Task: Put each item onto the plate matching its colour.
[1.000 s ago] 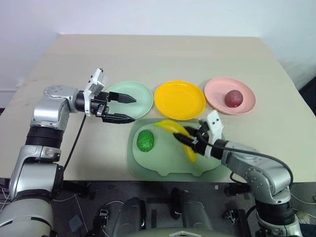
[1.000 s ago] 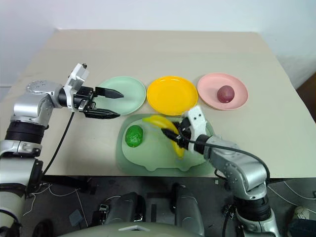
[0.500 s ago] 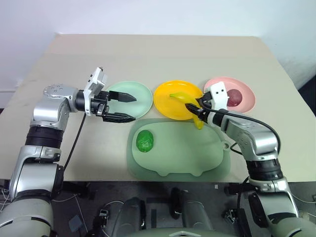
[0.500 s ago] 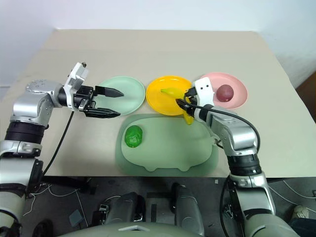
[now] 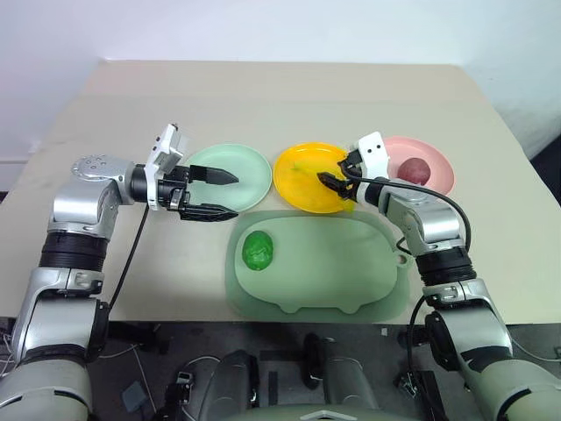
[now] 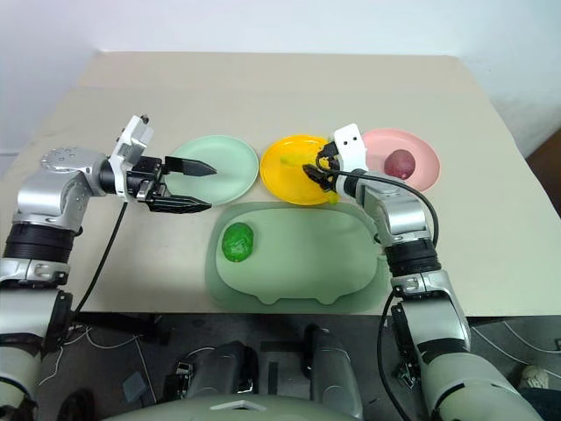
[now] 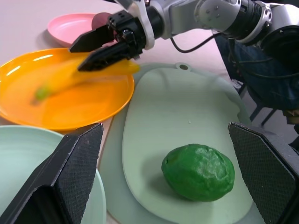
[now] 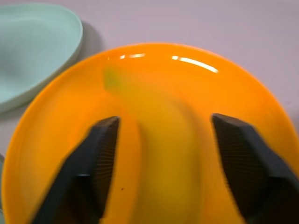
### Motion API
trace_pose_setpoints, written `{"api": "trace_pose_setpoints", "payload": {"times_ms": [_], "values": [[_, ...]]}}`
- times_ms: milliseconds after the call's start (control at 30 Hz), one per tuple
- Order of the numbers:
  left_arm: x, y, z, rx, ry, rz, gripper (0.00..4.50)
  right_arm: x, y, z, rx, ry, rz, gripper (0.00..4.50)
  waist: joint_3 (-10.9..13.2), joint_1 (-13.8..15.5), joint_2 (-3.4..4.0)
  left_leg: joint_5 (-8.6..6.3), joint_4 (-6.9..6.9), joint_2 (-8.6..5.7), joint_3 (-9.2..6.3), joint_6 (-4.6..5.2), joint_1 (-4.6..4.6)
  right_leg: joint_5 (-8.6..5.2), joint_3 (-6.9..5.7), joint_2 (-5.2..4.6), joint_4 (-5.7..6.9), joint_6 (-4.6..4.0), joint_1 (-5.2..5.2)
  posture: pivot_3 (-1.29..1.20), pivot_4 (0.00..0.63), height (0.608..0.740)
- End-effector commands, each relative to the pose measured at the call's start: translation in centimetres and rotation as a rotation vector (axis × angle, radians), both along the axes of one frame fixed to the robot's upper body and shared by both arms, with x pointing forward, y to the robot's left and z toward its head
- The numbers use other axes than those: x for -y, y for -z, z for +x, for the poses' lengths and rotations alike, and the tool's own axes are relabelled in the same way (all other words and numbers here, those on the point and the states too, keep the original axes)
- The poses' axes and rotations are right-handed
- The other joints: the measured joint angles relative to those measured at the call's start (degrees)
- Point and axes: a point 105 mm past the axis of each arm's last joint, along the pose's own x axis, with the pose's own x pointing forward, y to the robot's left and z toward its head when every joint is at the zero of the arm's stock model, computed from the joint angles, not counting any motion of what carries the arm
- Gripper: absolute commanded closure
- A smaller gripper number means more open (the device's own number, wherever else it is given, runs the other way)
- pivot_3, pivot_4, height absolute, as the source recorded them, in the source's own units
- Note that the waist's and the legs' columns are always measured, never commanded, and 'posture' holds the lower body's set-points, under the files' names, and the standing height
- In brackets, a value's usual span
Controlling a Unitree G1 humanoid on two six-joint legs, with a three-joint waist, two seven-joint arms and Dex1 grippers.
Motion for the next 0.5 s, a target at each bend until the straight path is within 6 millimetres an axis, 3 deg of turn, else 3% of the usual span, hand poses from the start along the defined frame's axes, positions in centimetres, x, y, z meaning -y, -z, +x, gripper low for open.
{"api": "trace_pose_setpoints", "payload": {"times_ms": [33, 167, 300, 433, 500], "values": [[-0.2, -1.3, -0.2, 0.051, 0.006, -0.012, 0.00, -0.7, -2.0, 0.1, 0.041, -0.038, 0.085, 0.05, 0.00, -0.07, 0.01, 0.02, 0.00, 0.00, 0.00, -0.04, 0.00, 0.00, 0.00, 0.00, 0.00, 0.00, 0.00, 0.00, 0.150, 0.740], [-0.1, -1.2, -0.2, 0.047, 0.011, -0.014, 0.00, -0.8, -3.2, -0.6, 0.070, -0.086, 0.156, 0.05, 0.01, -0.09, 0.01, 0.11, -0.01, 0.01, 0.01, -0.20, 0.00, 0.00, 0.00, 0.01, 0.00, 0.00, -0.01, 0.00, 0.150, 0.740], [0.0, -1.2, -0.2, 0.048, 0.013, -0.016, 0.00, 0.6, -5.2, -1.0, 0.170, -0.083, 0.189, 0.05, 0.01, 0.00, 0.02, 0.11, 0.00, 0.01, 0.00, -0.19, 0.00, 0.00, 0.00, 0.01, 0.00, 0.00, -0.01, 0.00, 0.150, 0.740], [0.0, -1.2, -0.1, 0.048, 0.014, -0.021, 0.00, 2.5, -6.4, -2.5, 0.243, -0.148, 0.155, 0.05, 0.01, 0.18, 0.02, 0.11, -0.01, 0.00, -0.01, -0.19, -0.02, 0.00, 0.00, 0.00, -0.01, 0.00, -0.01, 0.00, 0.150, 0.740], [0.0, -1.2, -0.1, 0.046, 0.013, -0.023, 0.00, 2.7, -6.2, -4.3, 0.190, -0.285, 0.177, 0.05, 0.01, 0.17, 0.02, 0.09, 0.00, -0.01, 0.00, -0.17, -0.02, 0.00, 0.00, -0.01, -0.02, 0.01, 0.00, 0.00, 0.150, 0.740]]}}
